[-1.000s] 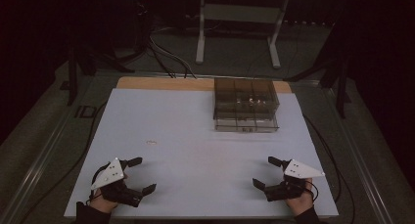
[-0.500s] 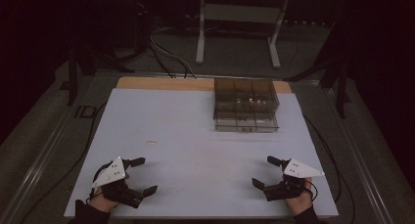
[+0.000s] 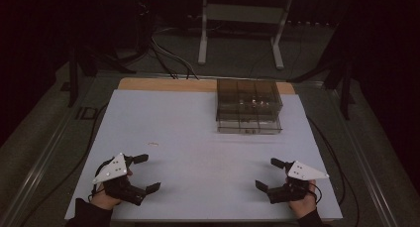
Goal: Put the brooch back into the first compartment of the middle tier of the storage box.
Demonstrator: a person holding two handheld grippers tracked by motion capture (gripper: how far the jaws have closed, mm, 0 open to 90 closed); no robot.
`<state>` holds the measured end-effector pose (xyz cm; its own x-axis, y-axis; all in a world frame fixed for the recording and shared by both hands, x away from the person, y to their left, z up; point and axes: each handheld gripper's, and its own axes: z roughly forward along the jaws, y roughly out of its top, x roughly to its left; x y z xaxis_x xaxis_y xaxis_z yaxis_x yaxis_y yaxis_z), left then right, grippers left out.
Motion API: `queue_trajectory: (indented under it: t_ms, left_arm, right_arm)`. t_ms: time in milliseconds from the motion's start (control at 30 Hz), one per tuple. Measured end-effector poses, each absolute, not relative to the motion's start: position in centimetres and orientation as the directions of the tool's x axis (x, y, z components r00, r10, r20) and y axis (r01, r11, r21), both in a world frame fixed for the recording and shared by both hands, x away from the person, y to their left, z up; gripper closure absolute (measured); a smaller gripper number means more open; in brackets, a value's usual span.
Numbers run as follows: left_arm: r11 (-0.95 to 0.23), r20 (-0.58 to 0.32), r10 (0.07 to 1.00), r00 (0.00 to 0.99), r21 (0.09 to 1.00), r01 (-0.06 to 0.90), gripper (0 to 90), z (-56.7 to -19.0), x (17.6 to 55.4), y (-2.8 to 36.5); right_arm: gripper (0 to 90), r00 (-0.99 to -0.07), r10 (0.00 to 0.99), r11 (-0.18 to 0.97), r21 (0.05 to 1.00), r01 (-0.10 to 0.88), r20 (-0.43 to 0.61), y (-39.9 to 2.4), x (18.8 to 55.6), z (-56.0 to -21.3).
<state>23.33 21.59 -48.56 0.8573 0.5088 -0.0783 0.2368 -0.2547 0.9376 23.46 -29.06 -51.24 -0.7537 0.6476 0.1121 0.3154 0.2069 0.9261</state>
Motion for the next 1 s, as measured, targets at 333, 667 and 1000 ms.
queue_trajectory:
  t_ms: [333, 667, 1000]
  left_arm:
    - [-0.232, -0.096, 0.538, 0.837, 0.938, 0.256, 0.4, -48.6, 24.4, 21.8]
    - [-0.212, -0.095, 0.563, 0.821, 0.944, 0.254, 0.4, -48.1, 25.7, 22.3]
    - [-0.216, -0.087, 0.583, 0.808, 0.942, 0.257, 0.4, -47.8, 26.9, 22.8]
  right_arm:
    - [0.0, -0.751, 0.649, 0.202, 0.926, 0.319, 0.117, -29.0, 23.5, -51.2]
    - [0.0, -0.754, 0.646, 0.200, 0.926, 0.319, 0.120, -29.0, 23.5, -51.3]
    - [0.0, -0.754, 0.645, 0.201, 0.925, 0.322, 0.122, -29.1, 23.5, -51.3]
